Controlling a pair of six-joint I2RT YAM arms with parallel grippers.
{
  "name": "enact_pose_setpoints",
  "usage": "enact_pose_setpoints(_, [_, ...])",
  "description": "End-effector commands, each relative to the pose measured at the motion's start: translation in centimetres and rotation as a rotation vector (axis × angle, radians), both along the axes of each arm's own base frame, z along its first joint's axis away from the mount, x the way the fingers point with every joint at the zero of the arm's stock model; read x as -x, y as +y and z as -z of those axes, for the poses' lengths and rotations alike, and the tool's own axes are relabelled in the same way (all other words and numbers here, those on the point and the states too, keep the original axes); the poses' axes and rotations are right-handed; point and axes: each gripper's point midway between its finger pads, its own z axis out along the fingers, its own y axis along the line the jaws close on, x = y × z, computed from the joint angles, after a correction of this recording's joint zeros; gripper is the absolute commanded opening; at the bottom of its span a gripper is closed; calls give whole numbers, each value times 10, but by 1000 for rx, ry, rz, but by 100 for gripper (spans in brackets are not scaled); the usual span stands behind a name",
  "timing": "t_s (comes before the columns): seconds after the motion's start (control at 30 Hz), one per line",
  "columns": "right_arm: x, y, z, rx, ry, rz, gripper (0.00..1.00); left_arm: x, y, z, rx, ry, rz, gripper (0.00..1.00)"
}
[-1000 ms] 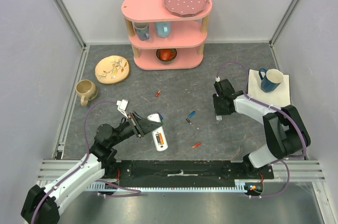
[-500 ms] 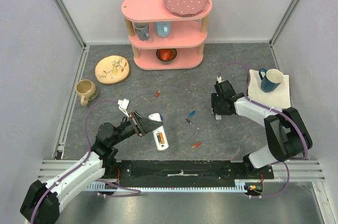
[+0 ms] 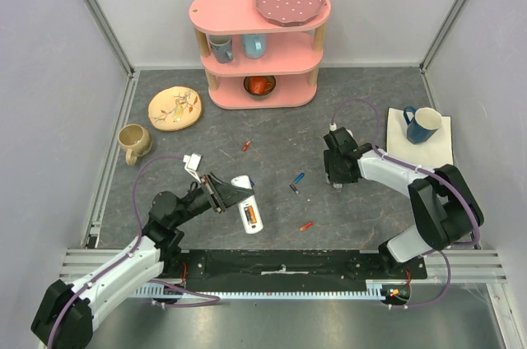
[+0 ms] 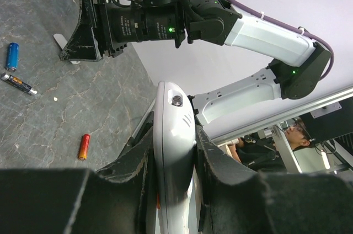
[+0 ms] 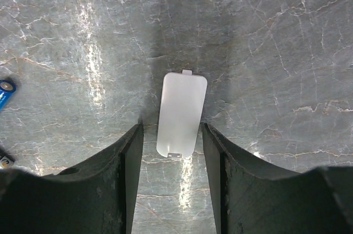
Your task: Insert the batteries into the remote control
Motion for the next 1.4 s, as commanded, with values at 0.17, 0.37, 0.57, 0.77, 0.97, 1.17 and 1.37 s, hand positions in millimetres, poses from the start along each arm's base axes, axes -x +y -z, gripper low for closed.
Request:
enact_pose_setpoints(0.17, [43,-21,23,83,173,17,54,13,4,28,-18,-6,23,2])
enact_pose_setpoints(0.37, [43,-17,29,57,170,39,51,14,4,30,-21,-4,28,2])
enact_pose_setpoints(0.57, [45,-18,29,59,174,42,41,13,4,29,-26,-10,30,2])
enact_pose_setpoints(0.77, [44,-14,27,34,160,34,29,13,4,28,-24,-15,29,2])
enact_pose_setpoints(0.97, [41,-1,6,-57,64,7,17,10,3,27,-30,-11,21,2])
enact_pose_setpoints(1.17, [36,30,-54,-180,-143,-76,3,1,-1,24,-43,-4,10,2])
enact_pose_setpoints(1.37, [53,68,-116,-306,-225,-224,0,-16,-6,13,-22,0,-33,2])
